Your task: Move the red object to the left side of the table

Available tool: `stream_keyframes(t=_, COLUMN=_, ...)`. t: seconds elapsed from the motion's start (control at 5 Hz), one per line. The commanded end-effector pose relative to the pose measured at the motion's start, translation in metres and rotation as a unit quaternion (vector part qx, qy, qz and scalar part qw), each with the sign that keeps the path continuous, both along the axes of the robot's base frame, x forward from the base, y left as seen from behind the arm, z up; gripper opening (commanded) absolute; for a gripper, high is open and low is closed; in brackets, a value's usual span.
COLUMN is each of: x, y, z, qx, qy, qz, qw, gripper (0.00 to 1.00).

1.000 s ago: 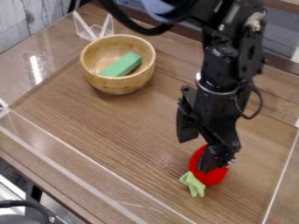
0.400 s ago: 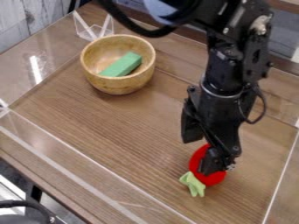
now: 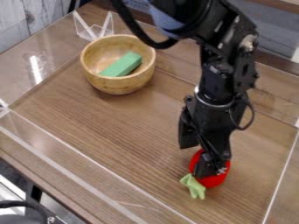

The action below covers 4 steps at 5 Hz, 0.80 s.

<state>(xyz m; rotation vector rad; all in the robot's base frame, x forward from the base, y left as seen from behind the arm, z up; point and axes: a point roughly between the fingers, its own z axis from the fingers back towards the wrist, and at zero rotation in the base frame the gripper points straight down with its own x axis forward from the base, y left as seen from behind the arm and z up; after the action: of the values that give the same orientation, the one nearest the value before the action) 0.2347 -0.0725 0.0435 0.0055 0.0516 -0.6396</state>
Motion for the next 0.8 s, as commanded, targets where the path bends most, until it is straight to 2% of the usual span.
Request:
stream_keyframes(t=0.0, x=0.017, y=-0.006, z=0.0, qx=-0.007, qy=-0.016, qz=0.004, qw=0.9998, gripper=1.0)
stream_keyframes(t=0.2, x=0.014, y=-0.011, z=-0.016, qx=-0.006, qy=-0.013, qz=0.006, qw=0.9999, gripper=0.0)
stream_keyframes(t=0.4, x=0.013, y=-0.012, z=-0.008, qx=0.001, qy=-0.033, qz=0.024, qw=0.9992, gripper=0.0)
stream_keyframes(t=0.6, x=0.004, y=-0.005, z=-0.001, qx=0.003, qy=-0.05, qz=-0.004, qw=0.9987, gripper=0.0)
